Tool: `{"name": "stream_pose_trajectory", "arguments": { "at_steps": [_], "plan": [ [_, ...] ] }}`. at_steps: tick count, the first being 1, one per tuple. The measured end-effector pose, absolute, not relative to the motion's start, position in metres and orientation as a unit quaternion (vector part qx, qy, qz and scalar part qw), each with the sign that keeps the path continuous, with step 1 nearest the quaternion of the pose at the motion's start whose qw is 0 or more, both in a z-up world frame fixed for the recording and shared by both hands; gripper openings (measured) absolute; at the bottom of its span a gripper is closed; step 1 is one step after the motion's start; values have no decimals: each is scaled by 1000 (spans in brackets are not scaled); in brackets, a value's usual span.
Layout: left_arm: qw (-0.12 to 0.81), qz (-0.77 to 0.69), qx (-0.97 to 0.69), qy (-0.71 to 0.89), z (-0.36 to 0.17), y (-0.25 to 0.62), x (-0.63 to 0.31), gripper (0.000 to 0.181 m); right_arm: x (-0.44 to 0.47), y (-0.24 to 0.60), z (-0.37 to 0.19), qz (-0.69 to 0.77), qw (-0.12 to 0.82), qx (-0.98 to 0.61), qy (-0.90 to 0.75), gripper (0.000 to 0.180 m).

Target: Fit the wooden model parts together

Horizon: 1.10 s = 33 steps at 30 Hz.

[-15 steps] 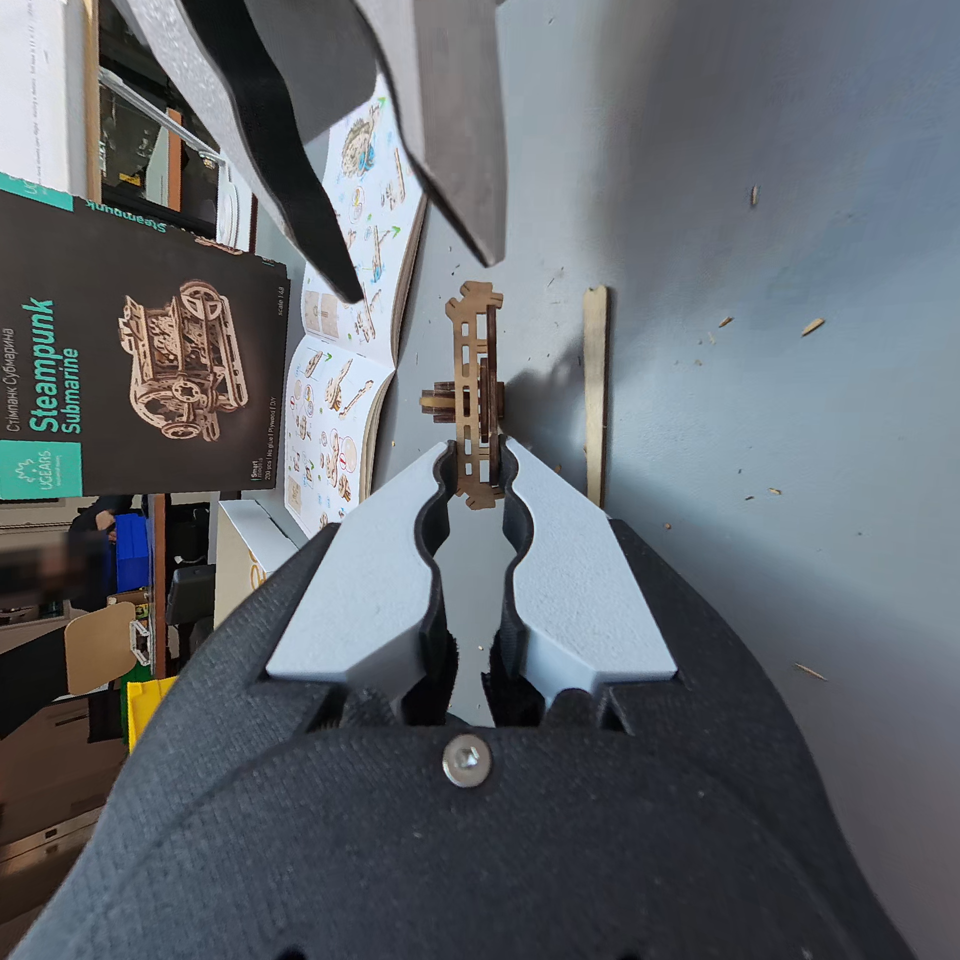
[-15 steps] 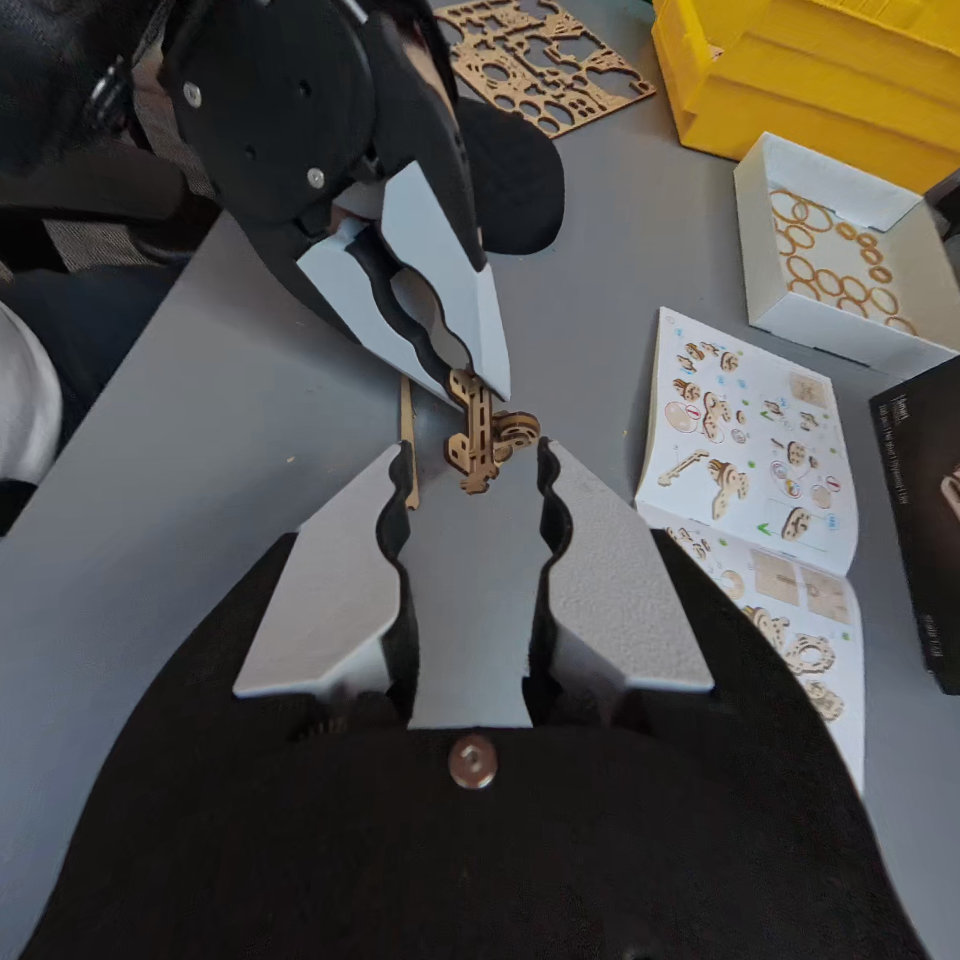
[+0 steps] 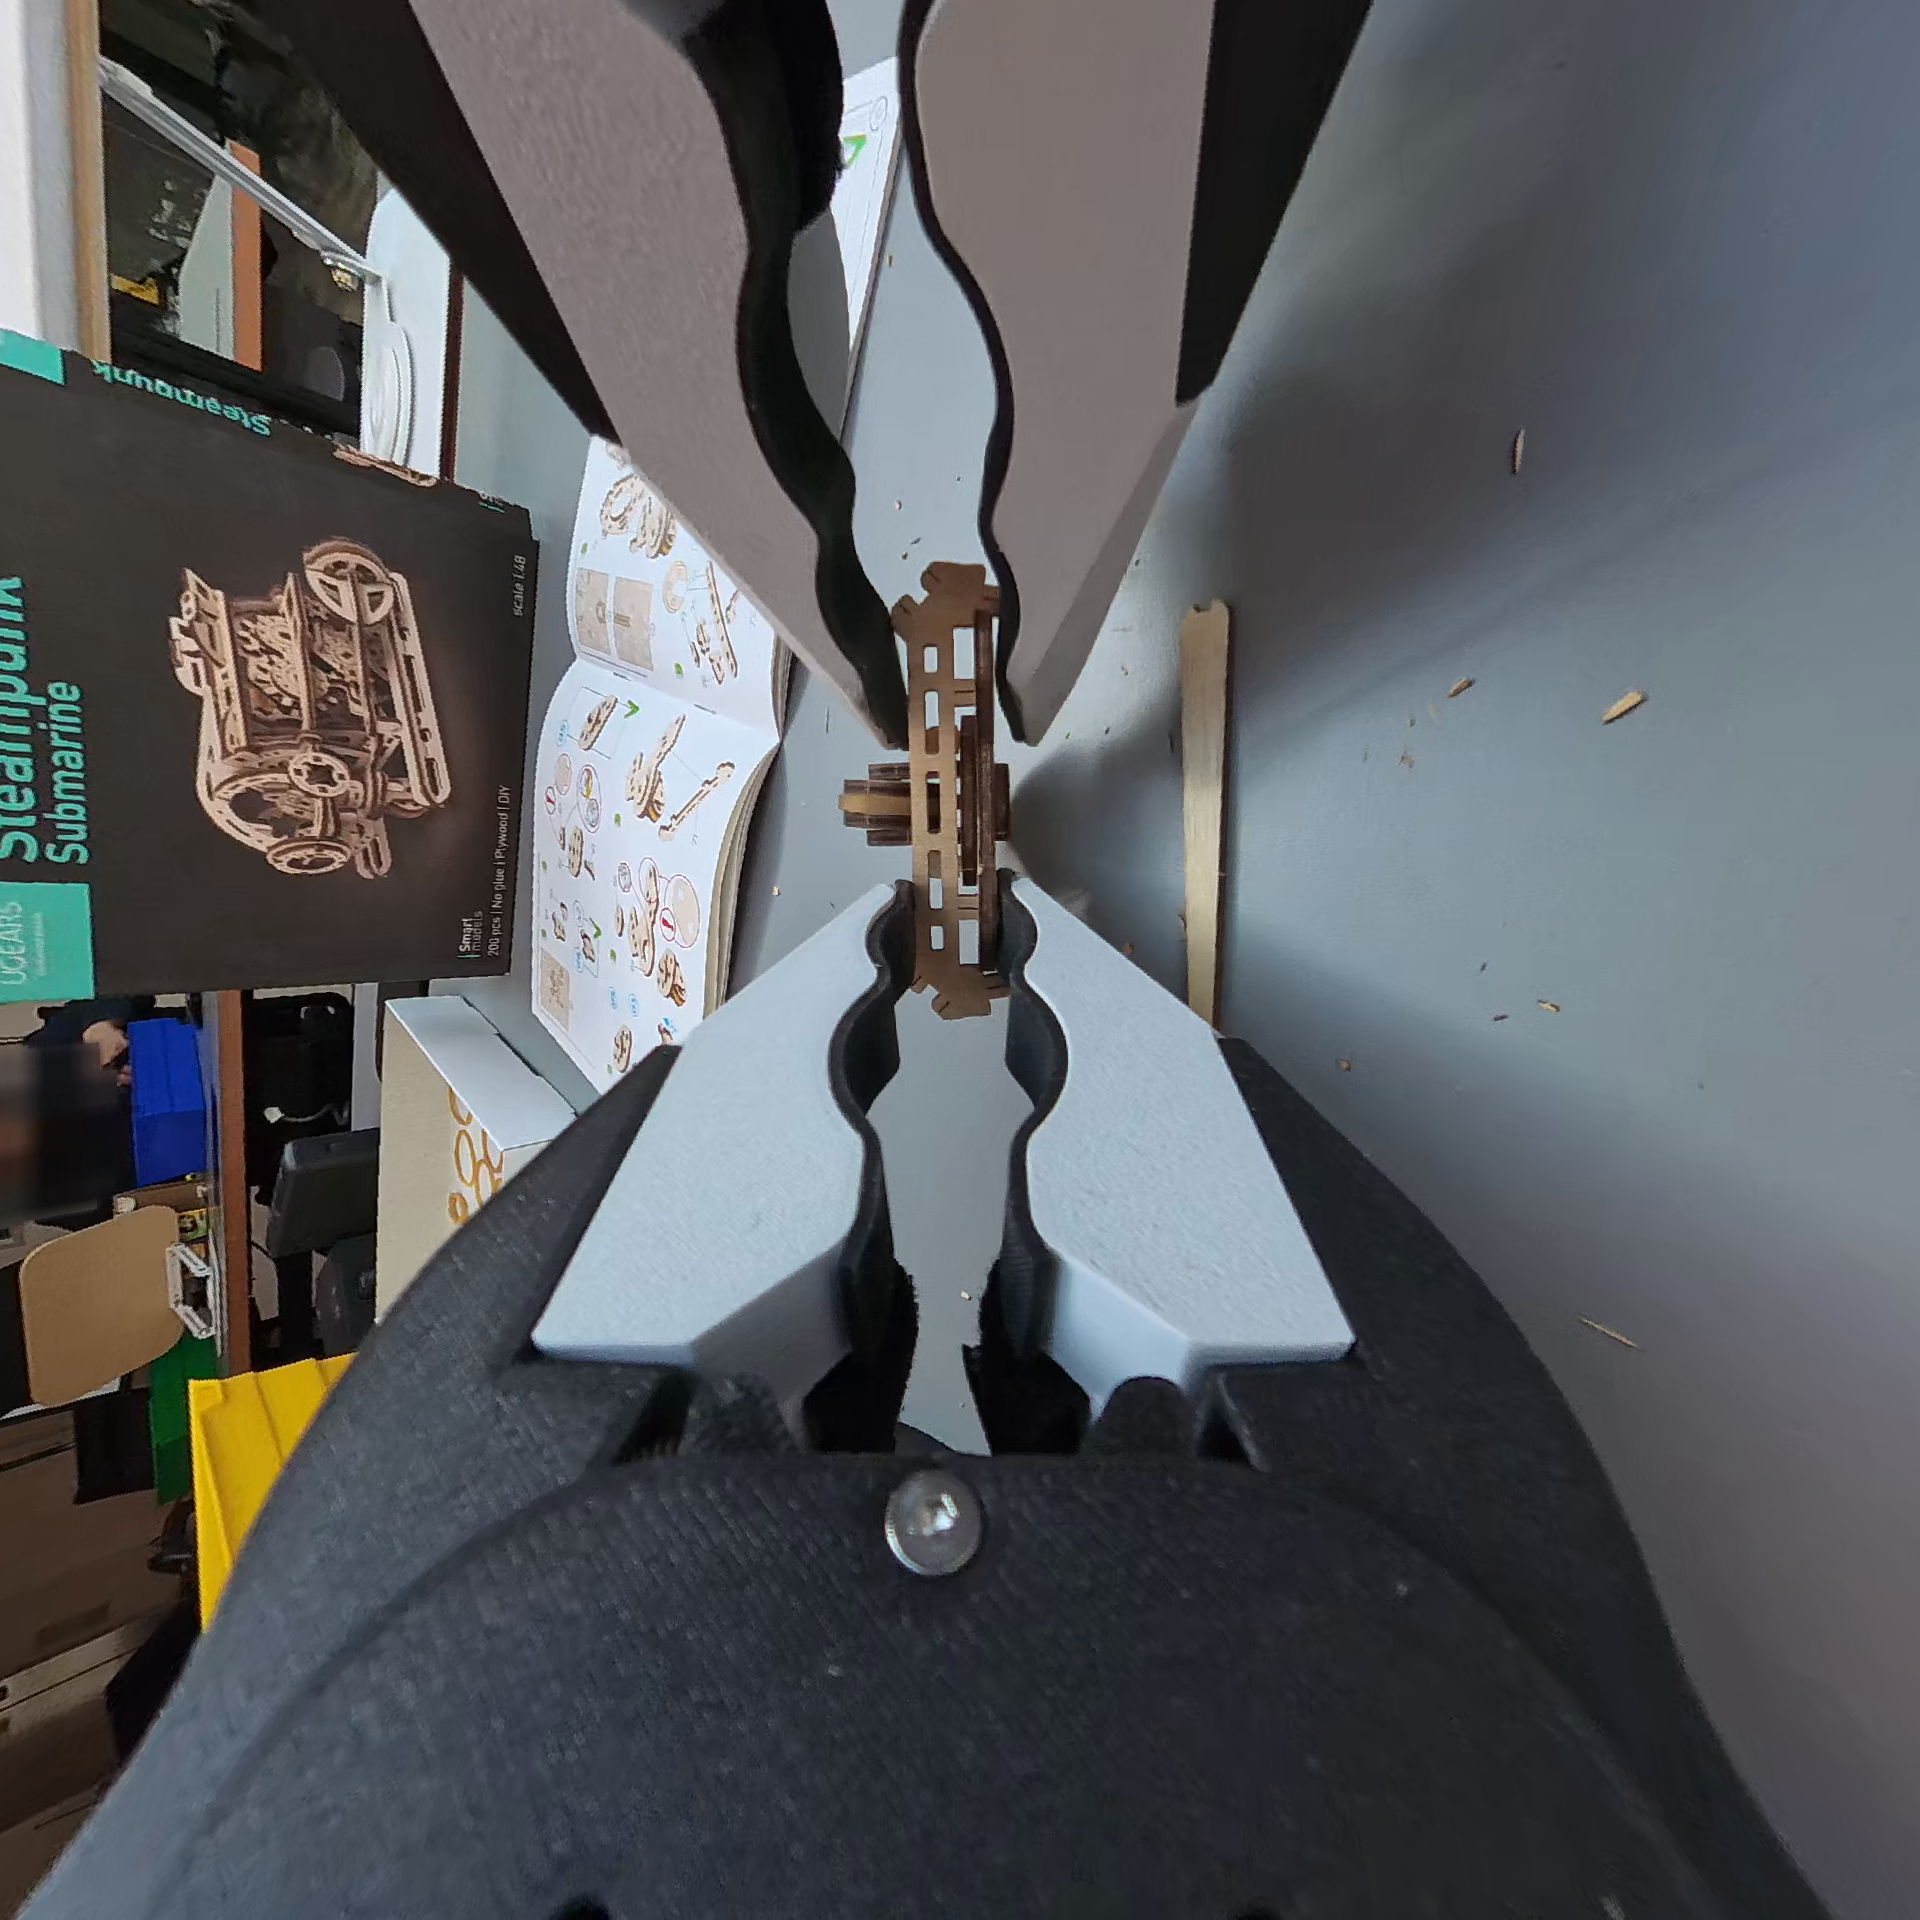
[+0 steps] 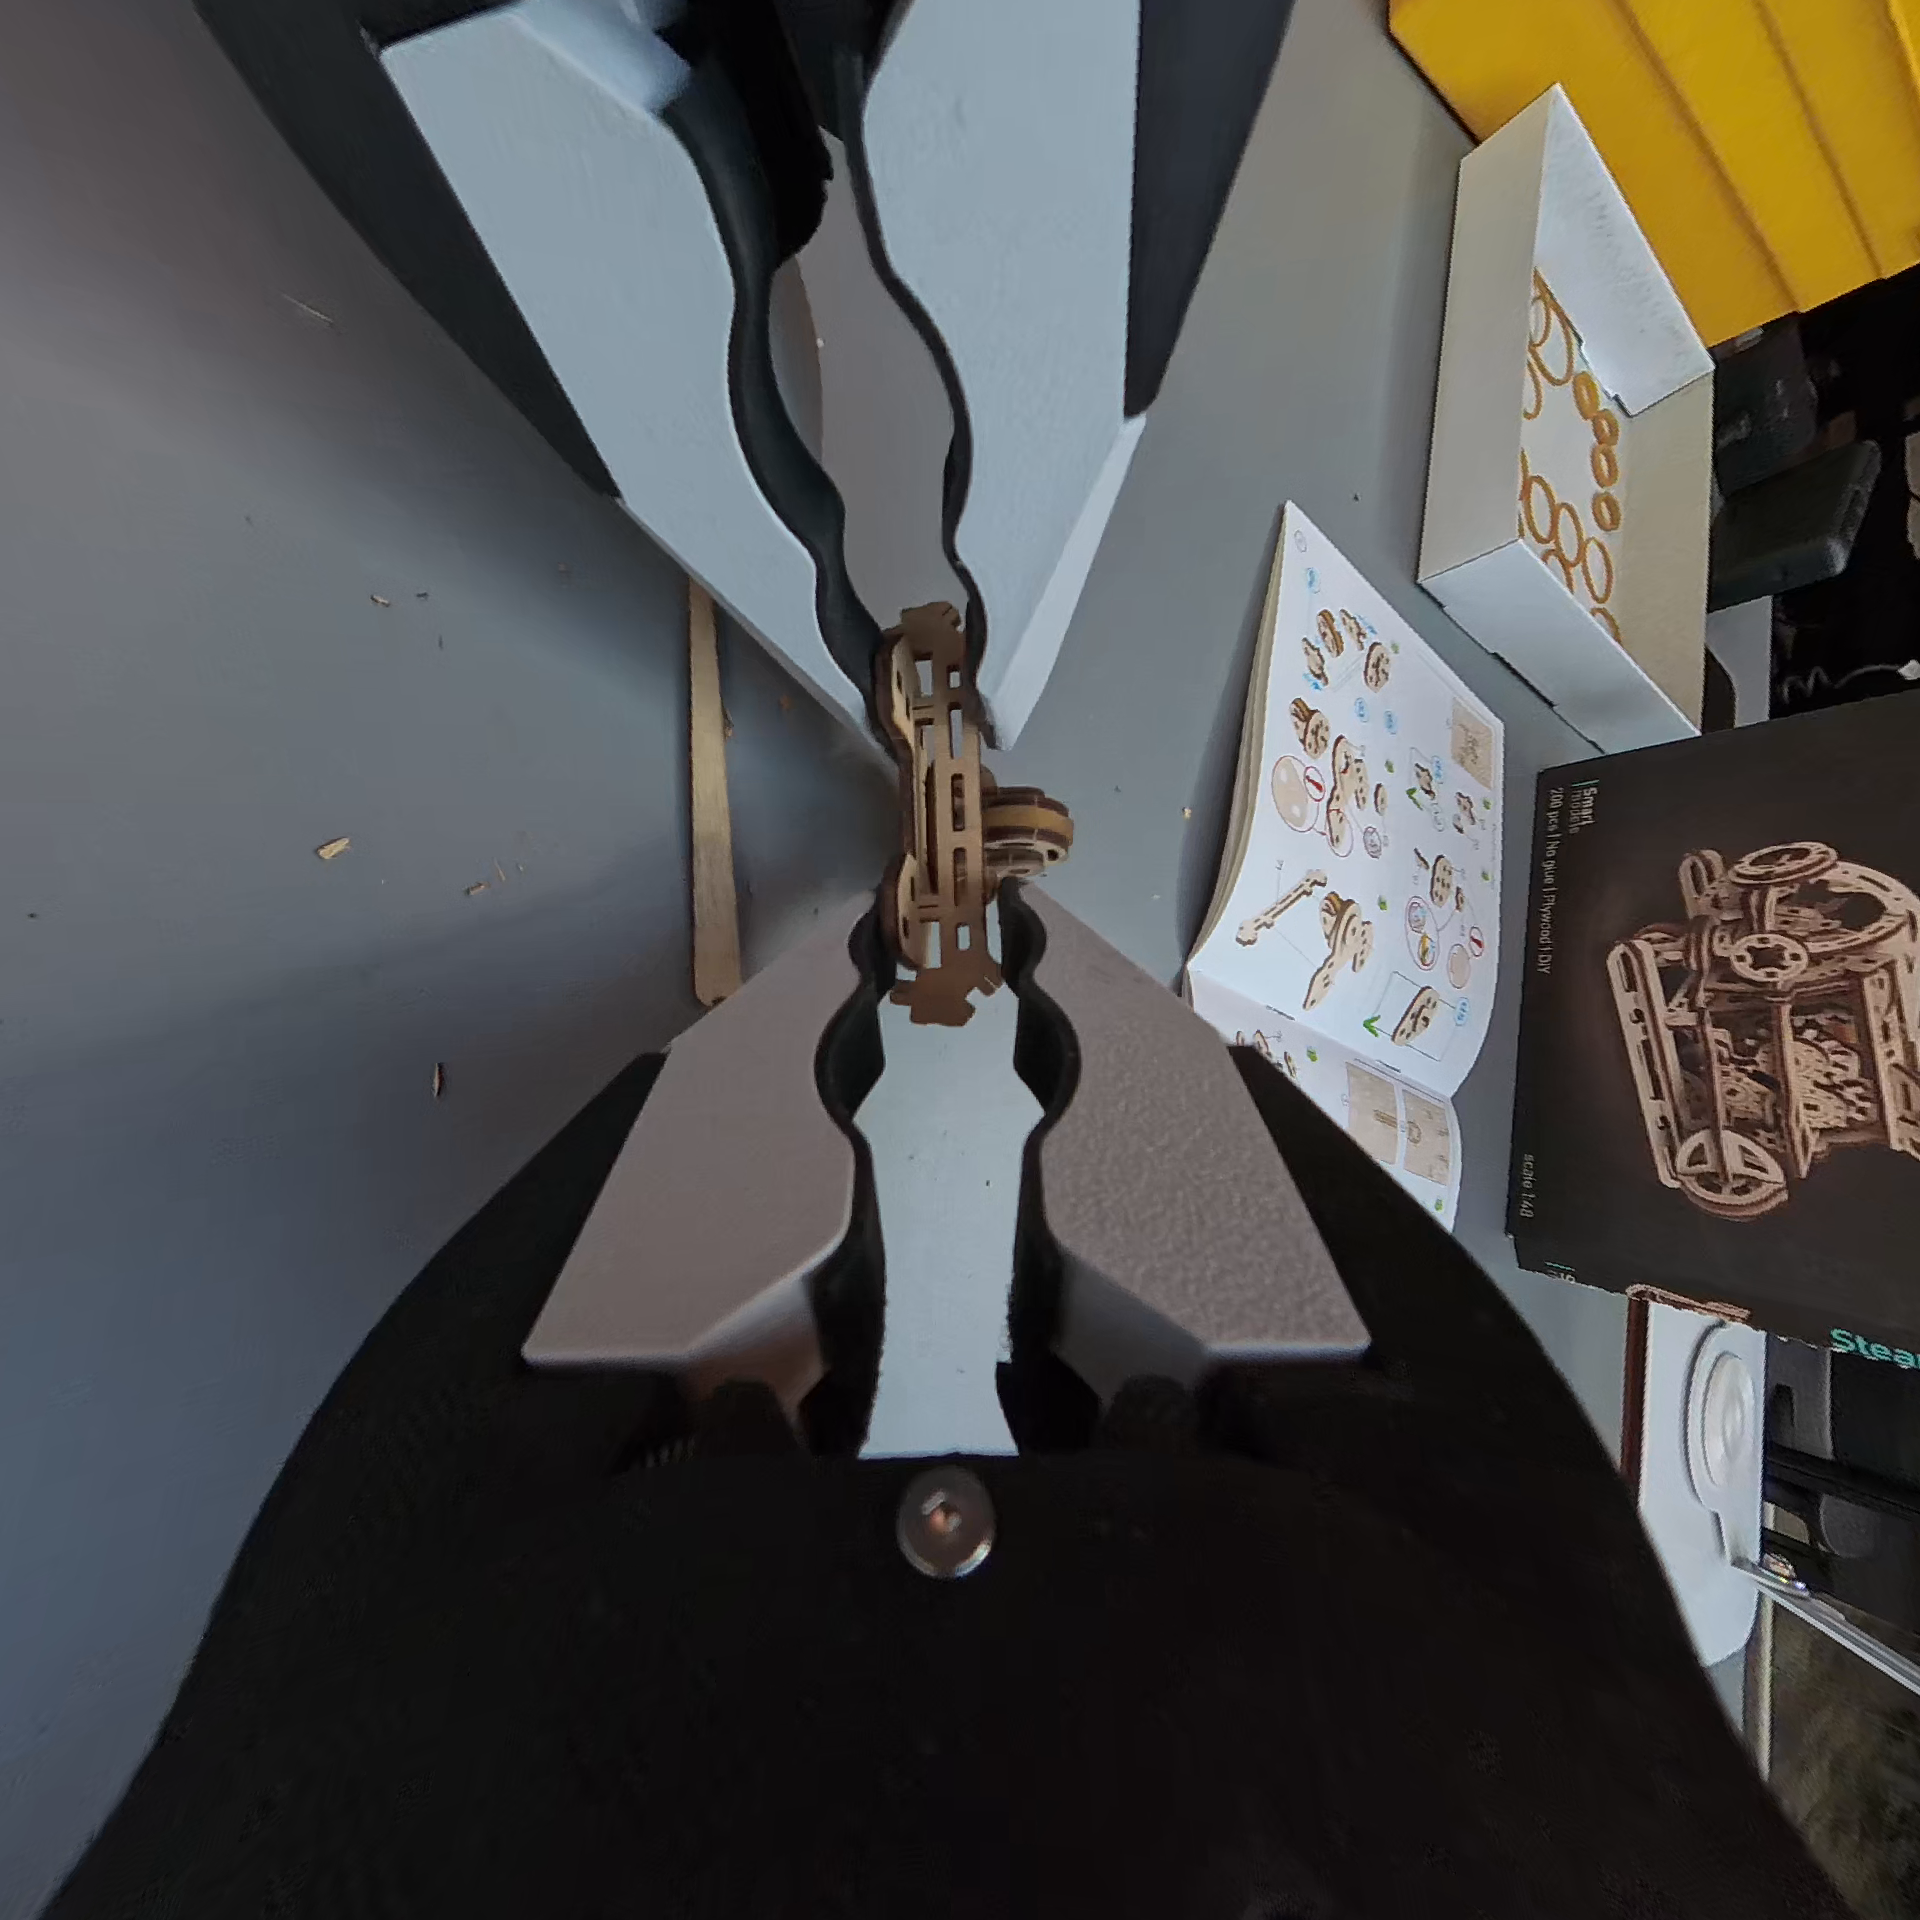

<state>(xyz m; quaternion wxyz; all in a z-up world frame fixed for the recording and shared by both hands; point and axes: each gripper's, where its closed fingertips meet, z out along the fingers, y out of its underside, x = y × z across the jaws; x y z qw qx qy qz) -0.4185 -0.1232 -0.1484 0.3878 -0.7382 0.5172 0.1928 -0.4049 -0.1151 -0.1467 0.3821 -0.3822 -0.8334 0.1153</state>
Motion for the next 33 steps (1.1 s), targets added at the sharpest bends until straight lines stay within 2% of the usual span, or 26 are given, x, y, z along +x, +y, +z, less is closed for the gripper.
{"name": "stream_pose_trajectory", "arguments": {
  "at_steps": [12, 33],
  "plan": [
    [346, 171, -751, 535, -150, -126, -418, 13, -403, -118, -150, 113, 371, -378, -841, 15],
    [339, 158, -758, 534, -150, -125, -416, 13, -404, -116, -149, 120, 371, -394, -832, 14]
  ]
}}
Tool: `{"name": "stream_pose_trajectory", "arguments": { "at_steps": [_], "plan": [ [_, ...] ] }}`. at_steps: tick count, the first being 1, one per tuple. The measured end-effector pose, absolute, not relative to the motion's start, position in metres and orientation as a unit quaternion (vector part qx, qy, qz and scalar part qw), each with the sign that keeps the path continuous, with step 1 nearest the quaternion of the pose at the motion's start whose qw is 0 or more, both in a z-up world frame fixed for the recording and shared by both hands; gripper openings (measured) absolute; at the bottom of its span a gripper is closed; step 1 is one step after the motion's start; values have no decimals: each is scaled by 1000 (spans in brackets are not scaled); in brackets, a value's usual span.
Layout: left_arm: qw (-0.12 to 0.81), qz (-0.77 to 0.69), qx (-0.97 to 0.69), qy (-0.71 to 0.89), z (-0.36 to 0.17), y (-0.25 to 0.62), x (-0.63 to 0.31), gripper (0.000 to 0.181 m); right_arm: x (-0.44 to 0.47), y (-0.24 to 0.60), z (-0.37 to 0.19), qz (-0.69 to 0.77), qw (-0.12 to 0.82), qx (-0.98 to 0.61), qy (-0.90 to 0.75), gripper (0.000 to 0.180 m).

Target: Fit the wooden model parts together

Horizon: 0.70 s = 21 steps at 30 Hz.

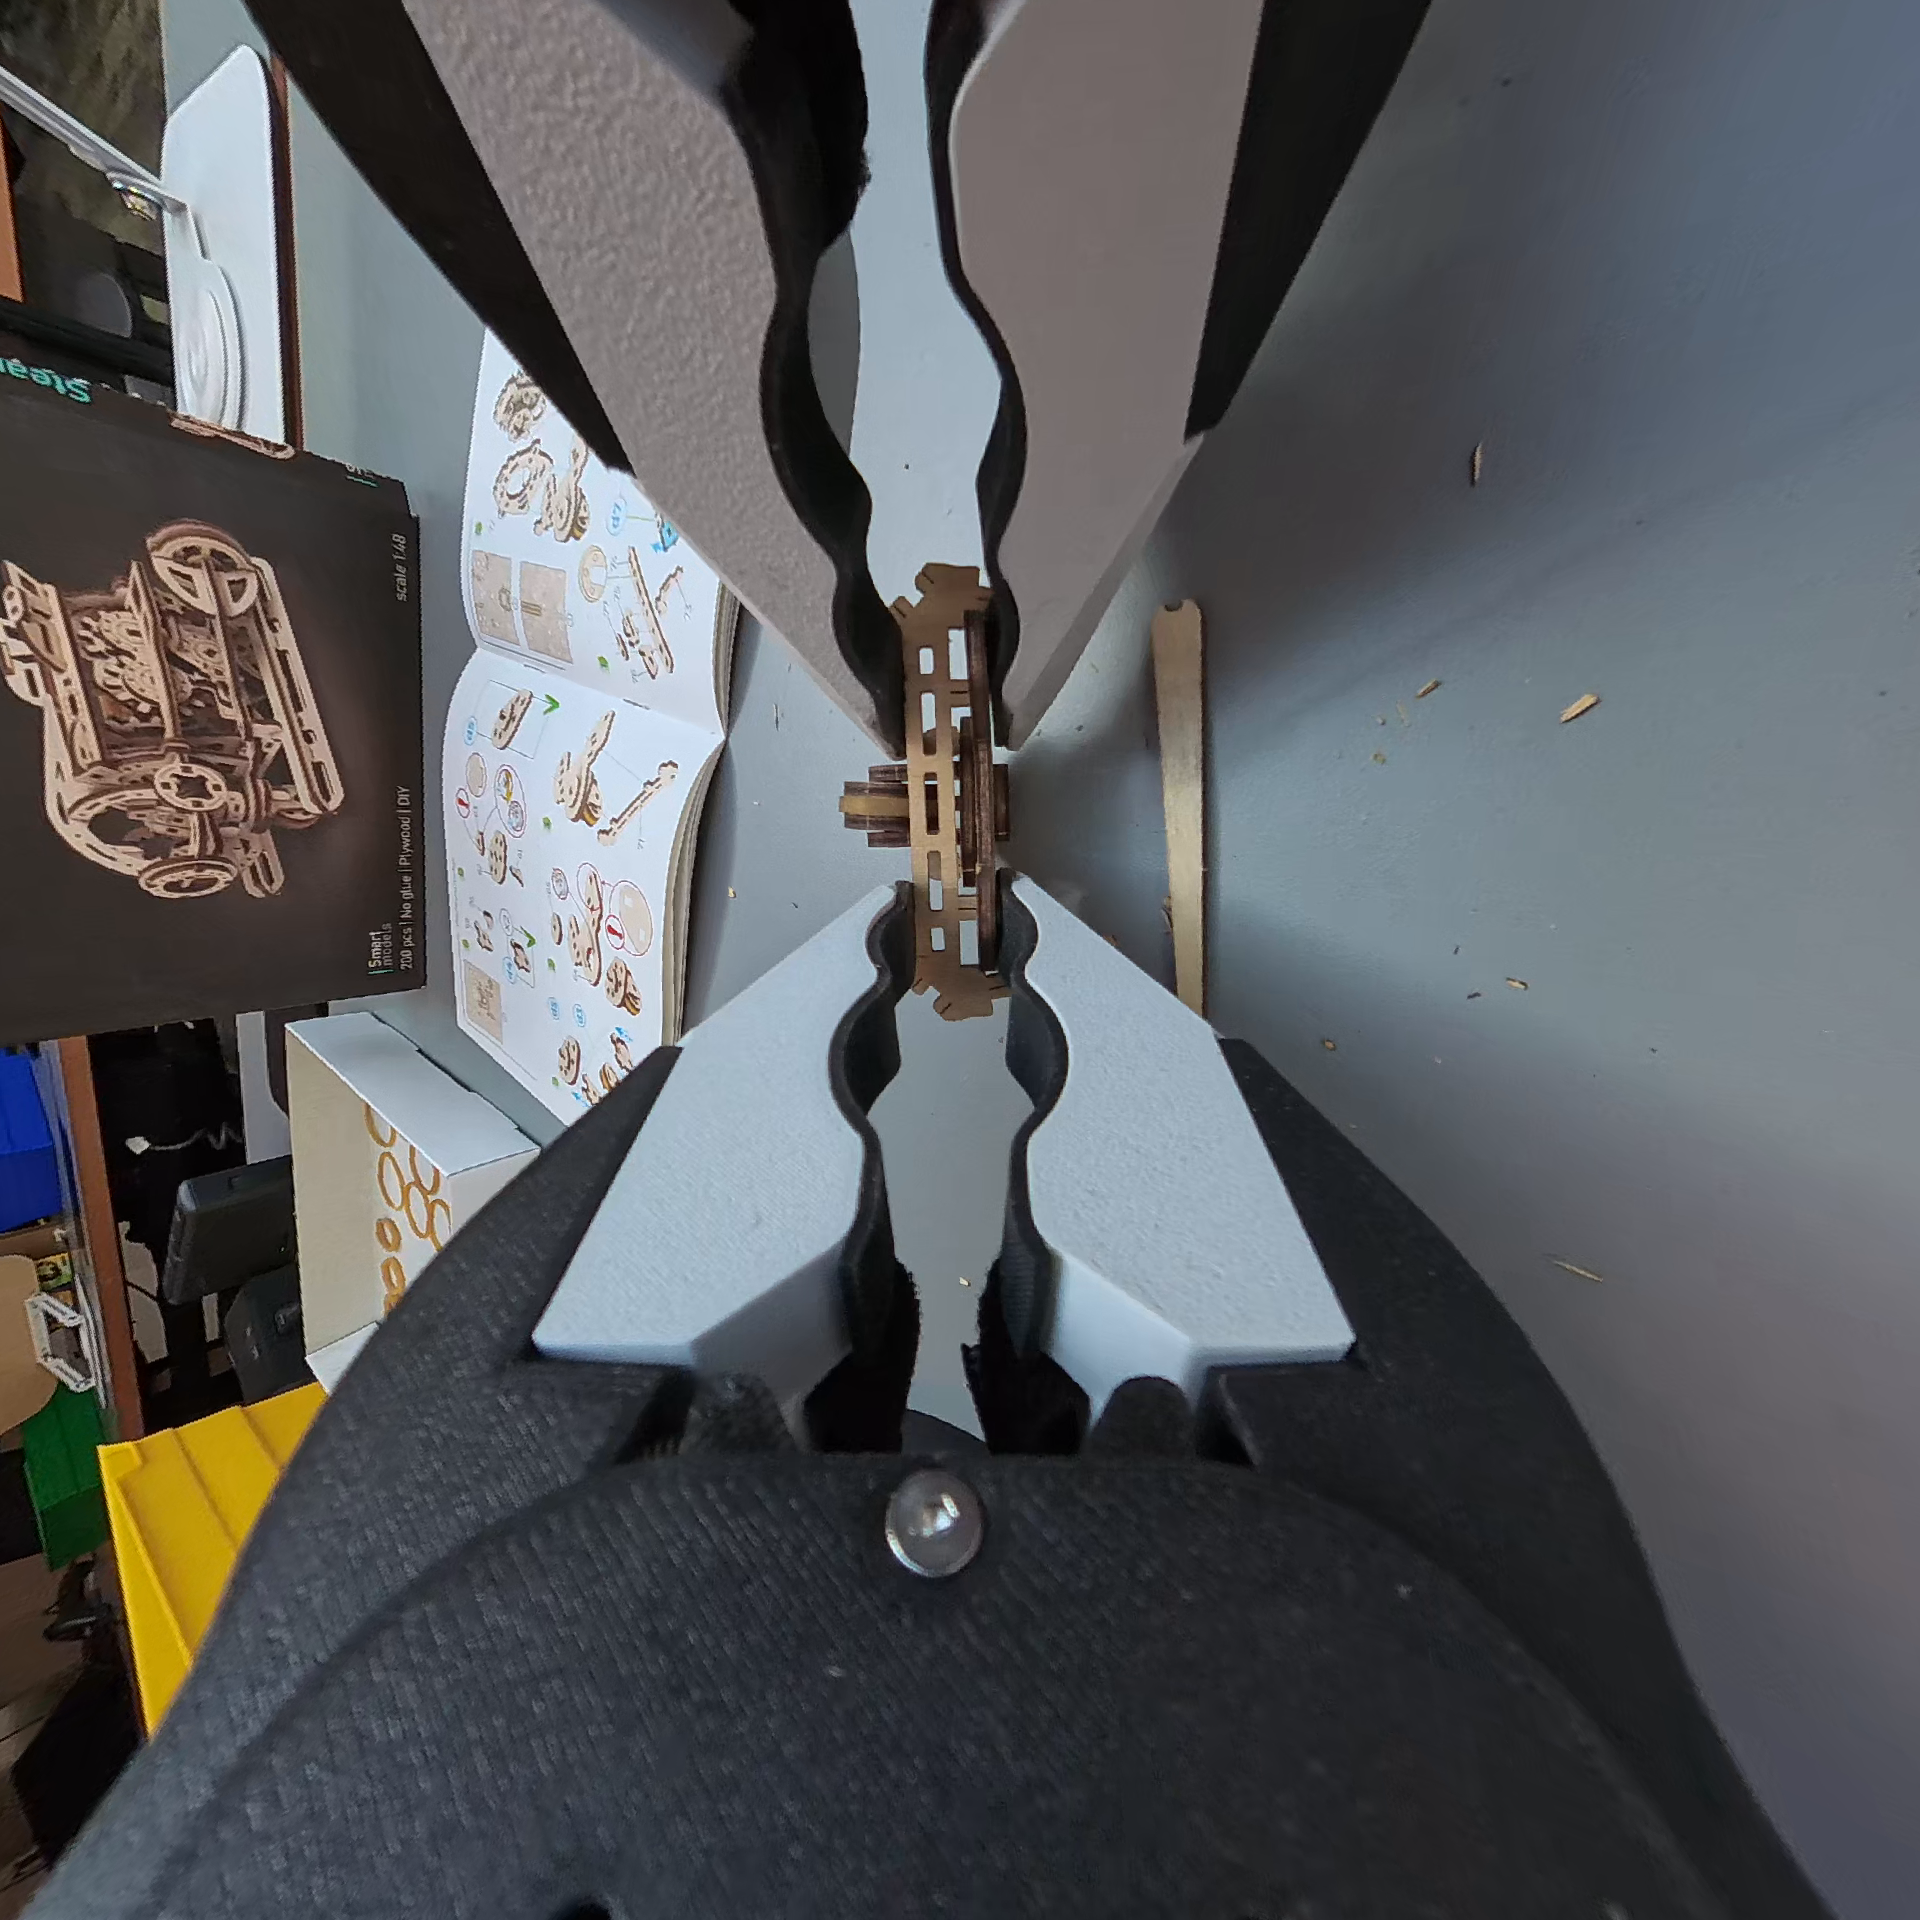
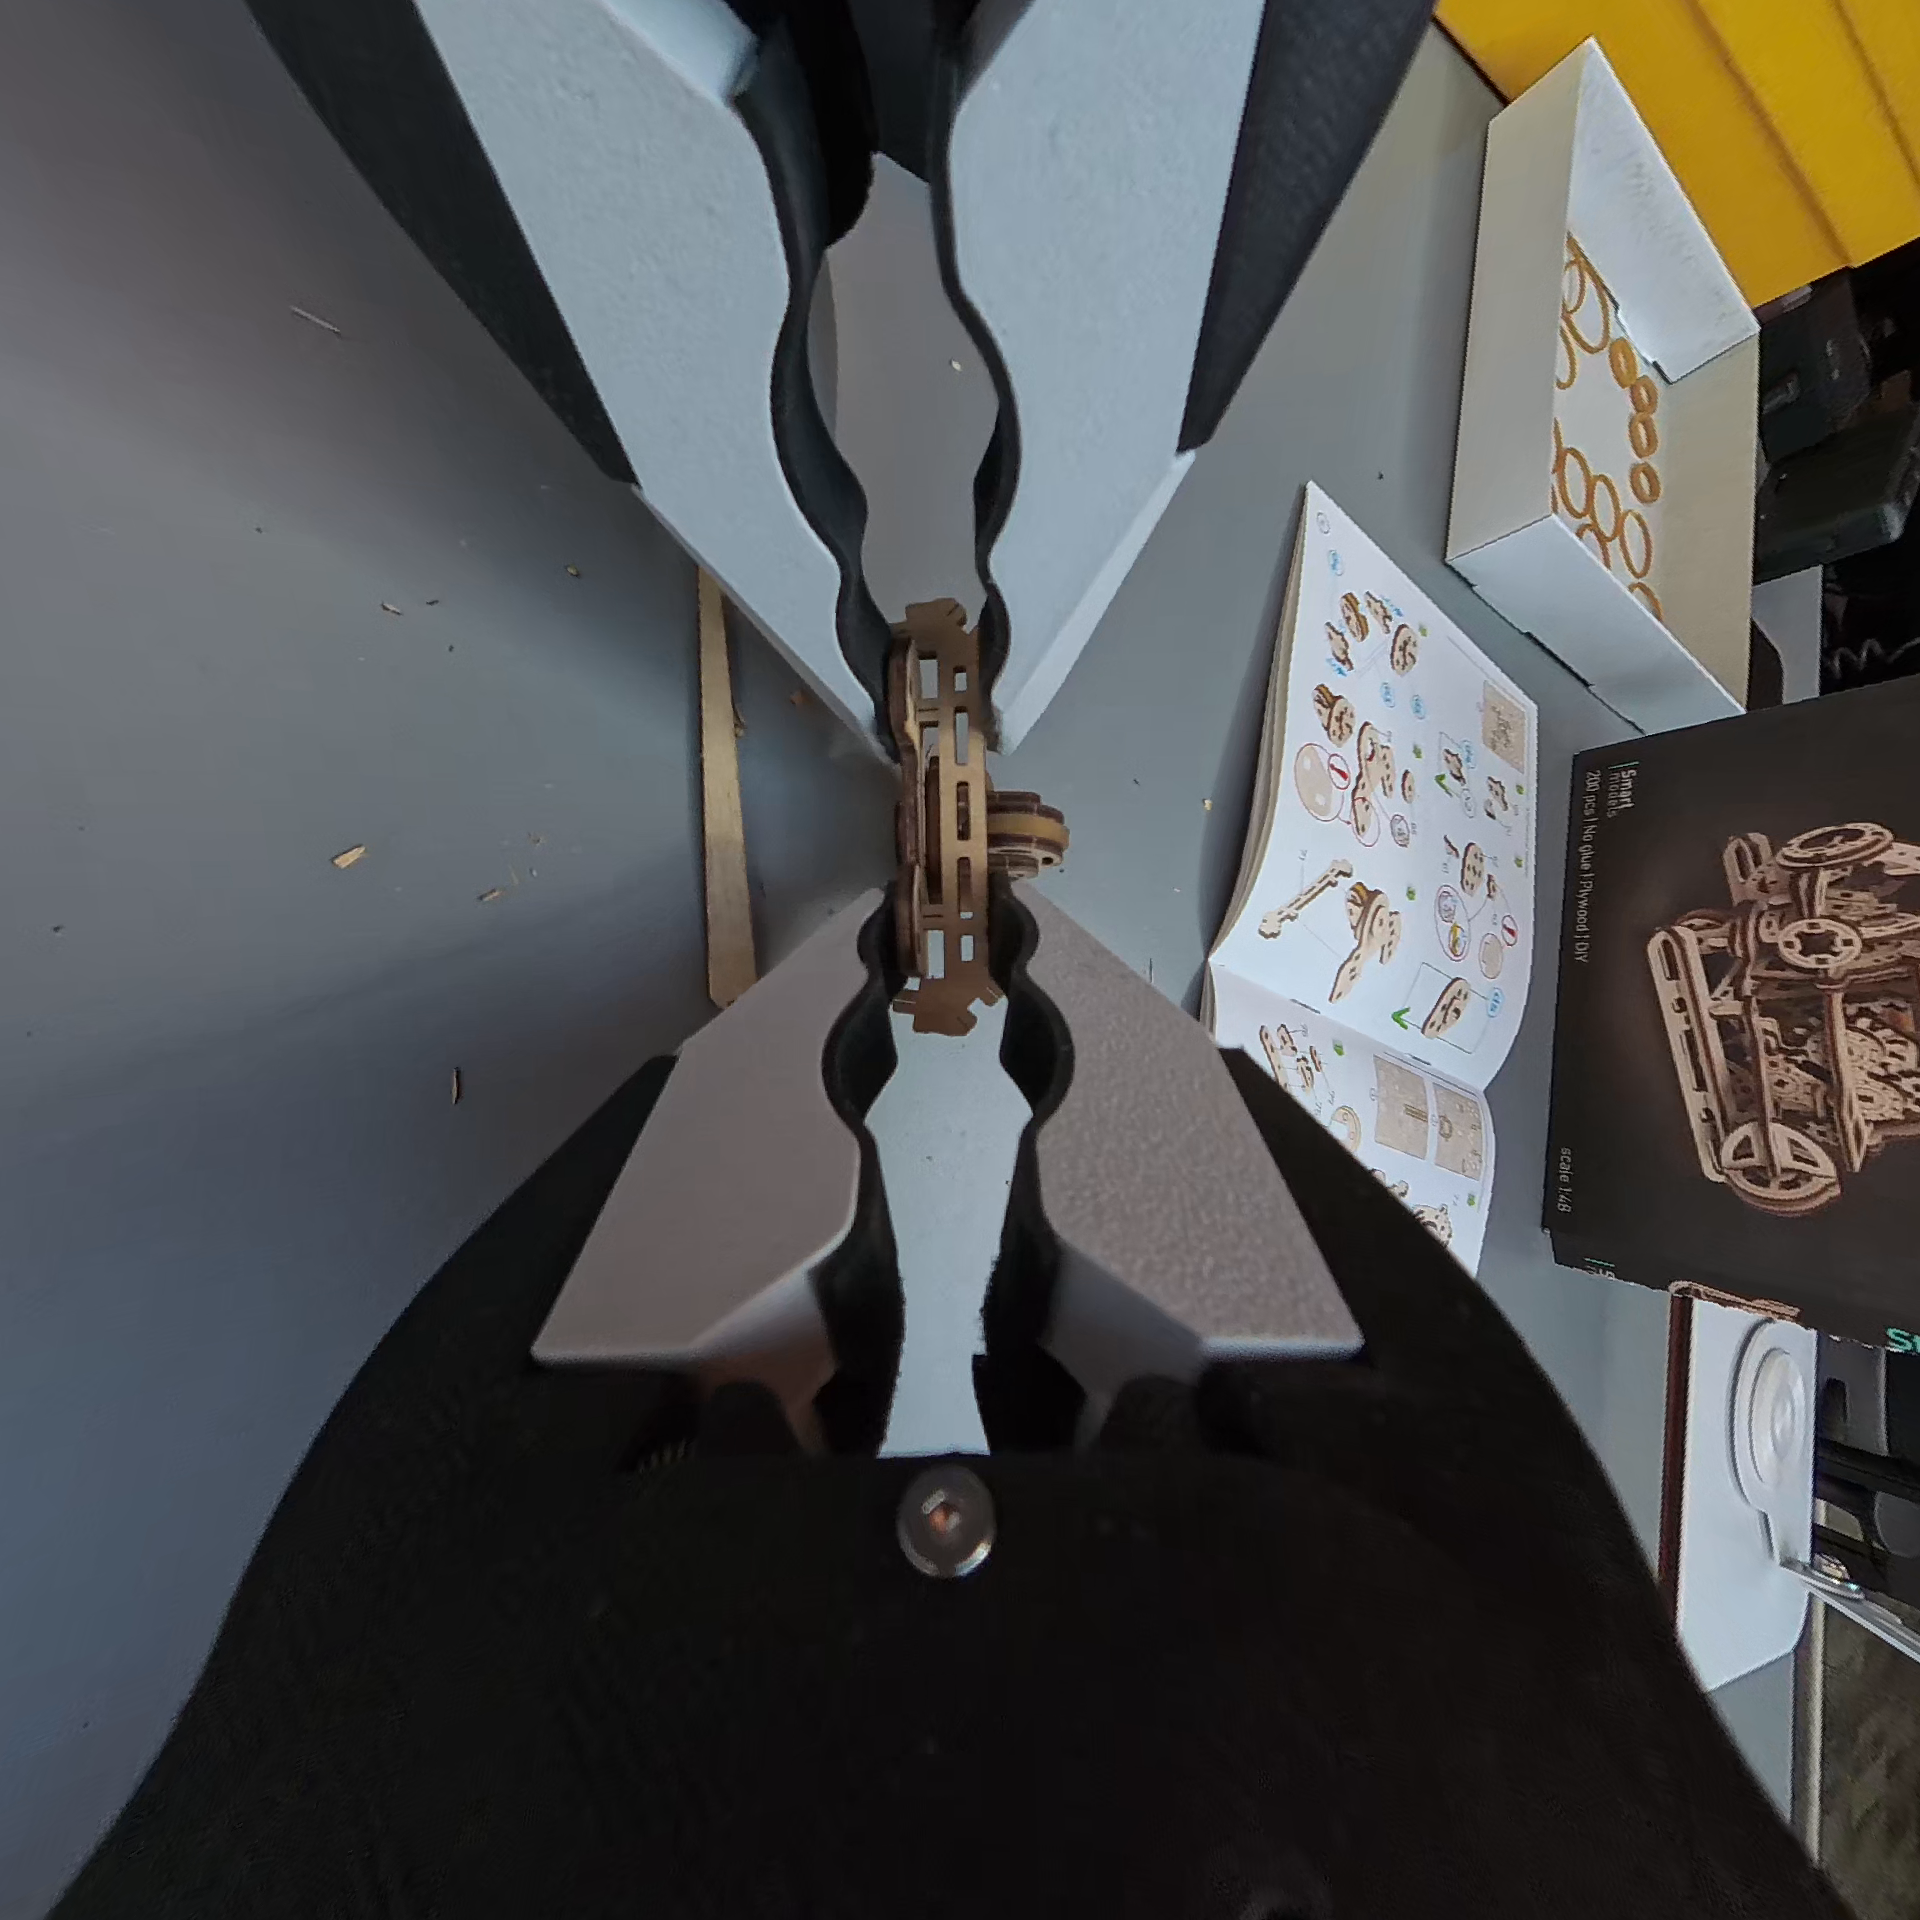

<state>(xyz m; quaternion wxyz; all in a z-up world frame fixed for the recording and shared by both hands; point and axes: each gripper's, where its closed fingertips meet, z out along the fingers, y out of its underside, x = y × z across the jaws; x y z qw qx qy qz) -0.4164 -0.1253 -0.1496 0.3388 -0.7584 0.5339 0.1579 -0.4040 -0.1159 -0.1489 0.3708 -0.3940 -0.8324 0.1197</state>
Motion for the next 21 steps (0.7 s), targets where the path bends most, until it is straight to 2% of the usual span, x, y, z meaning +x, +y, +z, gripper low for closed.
{"name": "stream_pose_trajectory", "arguments": {
  "at_steps": [21],
  "plan": [
    [336, 154, -763, 529, -150, -126, -419, 13, -408, -118, -148, 138, 375, -410, -820, 14]
  ]
}}
